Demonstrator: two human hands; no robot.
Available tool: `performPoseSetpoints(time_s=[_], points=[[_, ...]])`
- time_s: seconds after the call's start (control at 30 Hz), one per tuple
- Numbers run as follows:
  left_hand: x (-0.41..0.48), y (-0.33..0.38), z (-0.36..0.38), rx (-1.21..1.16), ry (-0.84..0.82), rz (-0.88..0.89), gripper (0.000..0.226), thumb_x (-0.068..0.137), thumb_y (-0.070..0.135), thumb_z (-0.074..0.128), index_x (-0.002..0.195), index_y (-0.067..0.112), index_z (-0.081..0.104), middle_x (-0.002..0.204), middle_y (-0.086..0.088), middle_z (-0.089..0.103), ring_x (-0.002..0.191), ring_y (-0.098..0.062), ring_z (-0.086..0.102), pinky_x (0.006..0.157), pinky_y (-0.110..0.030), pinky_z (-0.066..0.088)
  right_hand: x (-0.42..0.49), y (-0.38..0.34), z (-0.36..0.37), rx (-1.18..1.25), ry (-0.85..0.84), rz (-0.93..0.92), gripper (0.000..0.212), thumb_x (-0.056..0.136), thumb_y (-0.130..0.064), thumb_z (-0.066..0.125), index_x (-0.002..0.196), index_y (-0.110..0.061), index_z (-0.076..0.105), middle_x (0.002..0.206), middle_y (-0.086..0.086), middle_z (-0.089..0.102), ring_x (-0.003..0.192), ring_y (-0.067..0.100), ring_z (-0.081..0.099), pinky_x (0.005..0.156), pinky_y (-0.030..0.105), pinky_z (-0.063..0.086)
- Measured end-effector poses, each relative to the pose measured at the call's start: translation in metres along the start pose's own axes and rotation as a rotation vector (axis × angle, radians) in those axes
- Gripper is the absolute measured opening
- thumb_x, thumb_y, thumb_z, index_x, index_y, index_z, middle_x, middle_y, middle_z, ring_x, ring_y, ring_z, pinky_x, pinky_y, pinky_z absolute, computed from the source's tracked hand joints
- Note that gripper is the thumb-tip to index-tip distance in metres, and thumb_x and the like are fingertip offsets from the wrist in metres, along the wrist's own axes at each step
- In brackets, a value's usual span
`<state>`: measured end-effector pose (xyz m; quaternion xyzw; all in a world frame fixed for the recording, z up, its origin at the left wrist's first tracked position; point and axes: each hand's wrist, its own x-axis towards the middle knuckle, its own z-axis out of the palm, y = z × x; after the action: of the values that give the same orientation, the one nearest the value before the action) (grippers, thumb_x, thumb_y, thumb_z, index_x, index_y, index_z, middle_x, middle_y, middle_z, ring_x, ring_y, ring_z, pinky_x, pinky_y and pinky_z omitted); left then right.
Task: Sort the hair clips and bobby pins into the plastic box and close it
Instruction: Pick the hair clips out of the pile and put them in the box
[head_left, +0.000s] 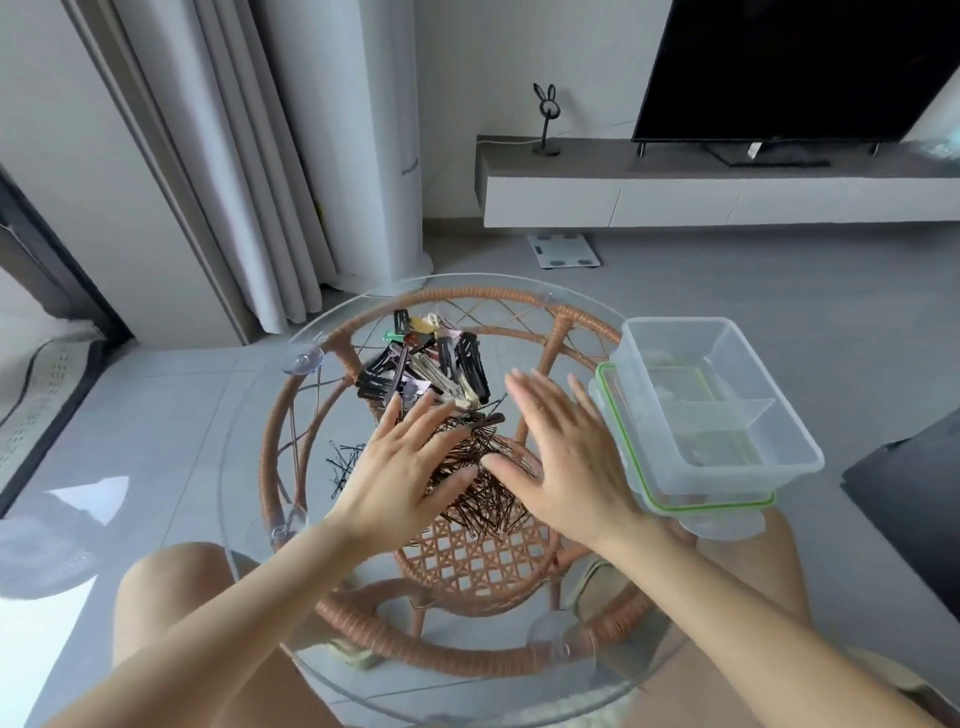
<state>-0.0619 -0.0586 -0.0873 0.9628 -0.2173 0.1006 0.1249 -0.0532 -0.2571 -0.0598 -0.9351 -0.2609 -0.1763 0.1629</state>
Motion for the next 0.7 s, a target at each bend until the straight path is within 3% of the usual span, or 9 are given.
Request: performPoseSetpoints(time_s=[0.1, 0.17, 0.23, 0.3, 0.4, 0.5, 0.63, 0.7], points=[[0.014, 0.001, -0.007, -0.043, 0.023, -0.045, 0.065, 0.089, 0.062, 0.014, 0.13, 0.026, 0.049, 0.146, 0.0, 0.041, 0.144, -0.02, 0.021, 0.12, -0.048, 0.005, -0.008, 0.042, -0.039, -0.307, 0.204, 0.276, 0.056, 0.083, -0.041, 0.045, 0.124, -0.002, 0.051, 0.116, 0.017, 0.064, 0.104, 0.033, 0.061, 0.094, 0.045, 0.046], [0.022, 0.001, -0.008, -0.038, 0.034, -0.039, 0.068, 0.088, 0.063, 0.011, 0.128, 0.026, 0.052, 0.144, -0.001, 0.044, 0.142, -0.022, 0.025, 0.119, -0.049, 0.007, -0.015, 0.068, -0.057, -0.422, 0.103, 0.504, 0.052, 0.081, -0.037, 0.047, 0.115, 0.001, 0.055, 0.092, 0.022, 0.068, 0.082, 0.038, 0.065, 0.072, 0.042, 0.05], [0.03, 0.005, -0.008, -0.039, 0.043, -0.037, 0.068, 0.088, 0.063, 0.011, 0.125, 0.026, 0.054, 0.142, -0.001, 0.046, 0.141, -0.023, 0.028, 0.119, -0.048, 0.008, -0.021, 0.081, -0.064, -0.381, -0.098, 0.647, 0.043, 0.089, -0.035, 0.045, 0.116, -0.003, 0.055, 0.09, 0.019, 0.07, 0.084, 0.038, 0.065, 0.069, 0.039, 0.049], [0.038, 0.009, -0.009, -0.047, 0.048, -0.04, 0.065, 0.087, 0.063, 0.017, 0.121, 0.025, 0.057, 0.14, -0.002, 0.049, 0.14, -0.023, 0.032, 0.118, -0.047, 0.008, -0.027, 0.084, -0.062, -0.25, -0.192, 0.617, 0.034, 0.092, -0.03, 0.044, 0.117, -0.01, 0.056, 0.091, 0.016, 0.071, 0.088, 0.037, 0.065, 0.072, 0.039, 0.049], [0.045, 0.013, -0.009, -0.03, 0.05, -0.042, 0.055, 0.087, 0.055, 0.025, 0.118, 0.024, 0.06, 0.137, -0.004, 0.052, 0.138, -0.024, 0.036, 0.117, -0.047, 0.009, -0.036, 0.072, -0.055, -0.29, -0.174, 0.438, 0.023, 0.09, -0.017, 0.042, 0.102, -0.008, 0.06, 0.08, 0.019, 0.069, 0.077, 0.039, 0.064, 0.059, 0.037, 0.041], [0.05, 0.009, -0.008, -0.038, 0.042, -0.05, 0.053, 0.087, 0.054, 0.026, 0.114, 0.025, 0.062, 0.136, -0.004, 0.053, 0.137, -0.025, 0.037, 0.118, -0.049, 0.011, -0.039, 0.061, -0.058, -0.265, -0.198, 0.413, 0.024, 0.092, -0.021, 0.04, 0.104, -0.01, 0.057, 0.08, 0.014, 0.068, 0.078, 0.037, 0.063, 0.057, 0.032, 0.031], [0.054, 0.003, -0.01, -0.013, 0.045, -0.069, 0.051, 0.087, 0.053, 0.026, 0.112, 0.025, 0.063, 0.131, -0.003, 0.057, 0.132, -0.024, 0.044, 0.116, -0.054, 0.019, -0.032, 0.054, -0.057, -0.193, -0.329, 0.435, 0.057, 0.089, -0.049, 0.046, 0.13, -0.013, 0.032, 0.097, 0.009, 0.068, 0.091, 0.033, 0.063, 0.066, 0.035, 0.044], [0.055, 0.0, -0.013, -0.005, 0.054, -0.085, 0.055, 0.085, 0.054, 0.025, 0.112, 0.024, 0.063, 0.13, -0.004, 0.058, 0.13, -0.023, 0.046, 0.114, -0.055, 0.022, -0.026, 0.053, -0.052, -0.175, -0.38, 0.447, 0.066, 0.085, -0.045, 0.055, 0.135, -0.014, 0.024, 0.103, 0.007, 0.066, 0.093, 0.031, 0.063, 0.069, 0.033, 0.046]])
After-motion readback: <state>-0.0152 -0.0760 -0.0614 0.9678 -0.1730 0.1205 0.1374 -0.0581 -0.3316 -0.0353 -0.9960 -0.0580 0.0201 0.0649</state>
